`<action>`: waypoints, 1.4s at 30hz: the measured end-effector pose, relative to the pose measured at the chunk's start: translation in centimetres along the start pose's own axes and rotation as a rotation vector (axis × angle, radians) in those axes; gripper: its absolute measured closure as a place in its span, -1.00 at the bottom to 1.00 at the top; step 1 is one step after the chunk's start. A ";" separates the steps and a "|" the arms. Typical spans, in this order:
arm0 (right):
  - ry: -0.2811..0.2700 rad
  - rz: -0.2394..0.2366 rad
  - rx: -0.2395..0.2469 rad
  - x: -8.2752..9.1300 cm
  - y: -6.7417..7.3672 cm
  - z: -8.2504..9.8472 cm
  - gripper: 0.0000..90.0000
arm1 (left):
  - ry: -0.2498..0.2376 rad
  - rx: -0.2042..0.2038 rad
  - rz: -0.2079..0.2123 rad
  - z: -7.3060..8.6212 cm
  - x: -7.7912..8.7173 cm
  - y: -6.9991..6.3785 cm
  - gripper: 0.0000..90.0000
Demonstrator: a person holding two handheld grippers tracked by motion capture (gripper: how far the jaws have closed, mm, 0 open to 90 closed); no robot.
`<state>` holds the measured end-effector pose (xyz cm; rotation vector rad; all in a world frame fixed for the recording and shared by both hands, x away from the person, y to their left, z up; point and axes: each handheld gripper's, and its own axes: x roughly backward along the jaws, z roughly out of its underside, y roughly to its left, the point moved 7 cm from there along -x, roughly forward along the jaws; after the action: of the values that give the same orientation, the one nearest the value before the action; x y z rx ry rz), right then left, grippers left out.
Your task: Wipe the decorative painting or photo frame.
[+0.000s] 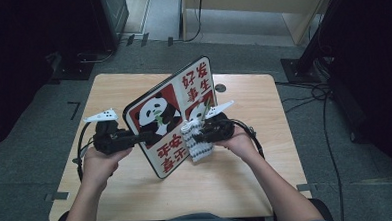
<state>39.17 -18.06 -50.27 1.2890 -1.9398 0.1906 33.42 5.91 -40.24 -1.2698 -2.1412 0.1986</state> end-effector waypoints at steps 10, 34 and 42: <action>0.020 -0.002 -0.015 0.1 -0.2 0.0 0.65 | -0.004 0.007 0.000 0.0 0.0 0.0 0.66; -0.067 -0.028 0.036 4.3 3.1 -6.5 0.69 | -0.006 0.012 -0.005 0.0 0.0 0.0 0.67; -0.099 -0.044 0.054 5.6 4.4 -9.6 0.69 | 0.000 0.006 -0.019 0.0 0.0 0.0 0.67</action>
<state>39.52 -15.15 -38.71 1.3987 -1.9998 0.1605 33.44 5.94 -40.21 -1.2452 -2.1504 0.1968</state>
